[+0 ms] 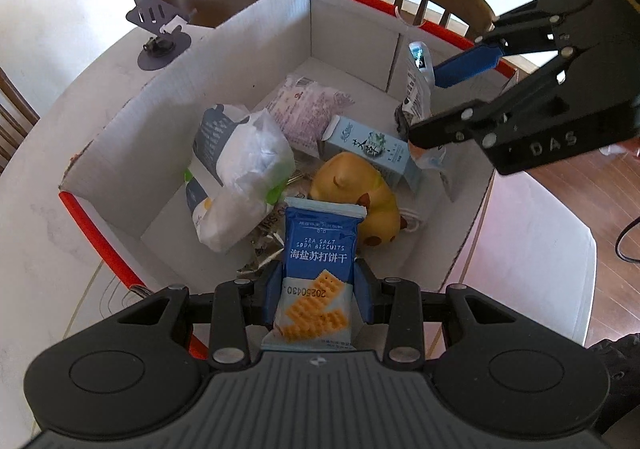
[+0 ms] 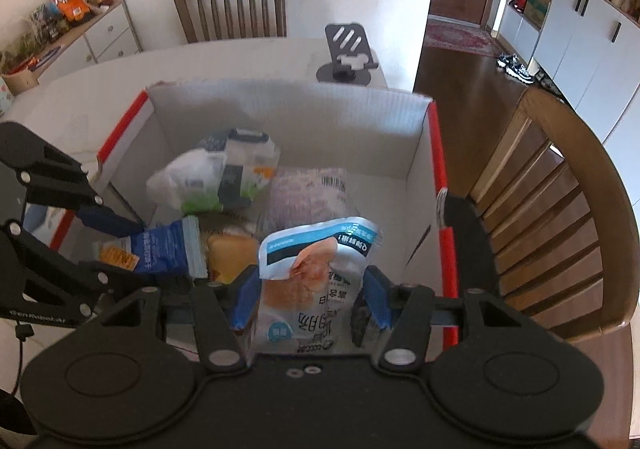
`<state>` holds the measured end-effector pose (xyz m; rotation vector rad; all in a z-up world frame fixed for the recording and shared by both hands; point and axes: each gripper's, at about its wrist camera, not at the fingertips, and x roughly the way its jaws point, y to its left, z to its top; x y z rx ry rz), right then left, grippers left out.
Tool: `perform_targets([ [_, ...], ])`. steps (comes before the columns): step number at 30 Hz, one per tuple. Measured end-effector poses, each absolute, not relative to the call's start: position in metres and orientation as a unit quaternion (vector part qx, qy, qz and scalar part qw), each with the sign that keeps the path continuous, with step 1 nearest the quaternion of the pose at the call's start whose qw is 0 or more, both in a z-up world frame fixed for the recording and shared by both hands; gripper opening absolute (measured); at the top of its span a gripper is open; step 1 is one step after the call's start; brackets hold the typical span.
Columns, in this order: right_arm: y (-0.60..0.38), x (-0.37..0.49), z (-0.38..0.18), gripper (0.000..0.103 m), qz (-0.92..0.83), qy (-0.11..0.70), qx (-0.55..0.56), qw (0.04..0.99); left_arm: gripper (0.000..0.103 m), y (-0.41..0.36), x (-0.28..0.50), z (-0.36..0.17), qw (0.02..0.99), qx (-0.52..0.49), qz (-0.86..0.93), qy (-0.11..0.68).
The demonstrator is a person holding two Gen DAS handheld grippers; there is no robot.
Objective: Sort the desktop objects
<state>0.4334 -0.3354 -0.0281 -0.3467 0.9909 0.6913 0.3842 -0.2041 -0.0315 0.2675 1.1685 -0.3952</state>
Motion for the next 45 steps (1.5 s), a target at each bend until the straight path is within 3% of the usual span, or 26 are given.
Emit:
perform_targets([
  [15,-0.327,0.435,-0.042,0.064,0.326,0.474,-0.163,0.802,0.038,-0.197,0.387,-0.039,0.807,0.088,-0.184,0.553],
  [18,-0.328,0.434,-0.041,0.071,0.33,0.475,-0.161,0.8,0.044,-0.197,0.385,-0.038,0.808,0.083,-0.188,0.552],
  [23,-0.328,0.433,-0.039,0.078,0.332,0.474,-0.162,0.8,0.064,-0.195,0.382,-0.032,0.817,0.076,-0.185,0.541],
  [33,-0.331,0.427,-0.026,0.082,0.339,0.467,-0.158,0.801,0.065,-0.193,0.371,-0.023,0.826,0.062,-0.179,0.531],
  [45,-0.338,0.415,-0.008,0.087,0.354,0.447,-0.147,0.808,0.074,-0.184,0.353,-0.009,0.852,0.032,-0.14,0.503],
])
